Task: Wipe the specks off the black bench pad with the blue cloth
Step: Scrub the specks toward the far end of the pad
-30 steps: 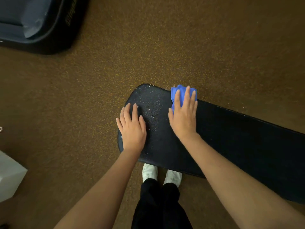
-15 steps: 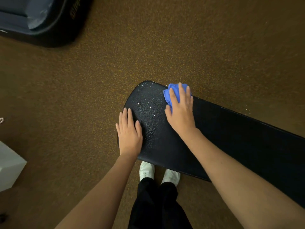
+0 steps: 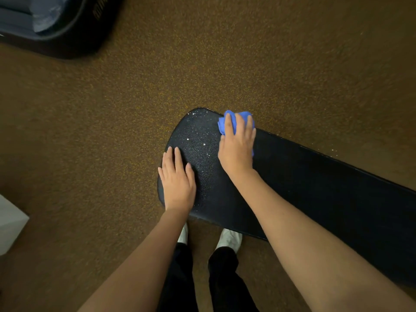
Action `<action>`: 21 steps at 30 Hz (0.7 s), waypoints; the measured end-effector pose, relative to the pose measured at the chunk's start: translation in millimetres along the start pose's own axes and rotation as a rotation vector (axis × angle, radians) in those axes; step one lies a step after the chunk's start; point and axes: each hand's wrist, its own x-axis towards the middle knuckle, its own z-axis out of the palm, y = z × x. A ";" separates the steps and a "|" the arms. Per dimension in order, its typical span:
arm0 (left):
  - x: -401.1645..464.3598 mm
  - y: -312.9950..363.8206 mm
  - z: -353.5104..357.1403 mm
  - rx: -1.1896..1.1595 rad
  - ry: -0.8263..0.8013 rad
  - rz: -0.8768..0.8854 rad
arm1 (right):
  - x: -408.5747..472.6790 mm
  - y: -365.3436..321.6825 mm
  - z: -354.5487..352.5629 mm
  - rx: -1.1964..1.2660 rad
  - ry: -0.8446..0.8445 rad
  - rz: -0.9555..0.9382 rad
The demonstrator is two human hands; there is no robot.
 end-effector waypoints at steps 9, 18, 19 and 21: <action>6.9 -9.3 -1.9 -0.005 0.026 0.040 | -0.7 29.2 -3.9 -0.005 -0.085 -0.445; 31.2 -16.8 -13.0 -0.067 -0.002 0.032 | 31.7 -26.9 7.4 0.010 -0.132 -0.249; 31.8 -17.2 -14.4 -0.087 -0.011 0.019 | 28.9 -23.5 5.7 -0.005 -0.131 -0.284; 30.7 -18.3 -17.3 -0.118 -0.032 0.002 | 18.5 -9.9 -0.4 -0.022 -0.143 -0.349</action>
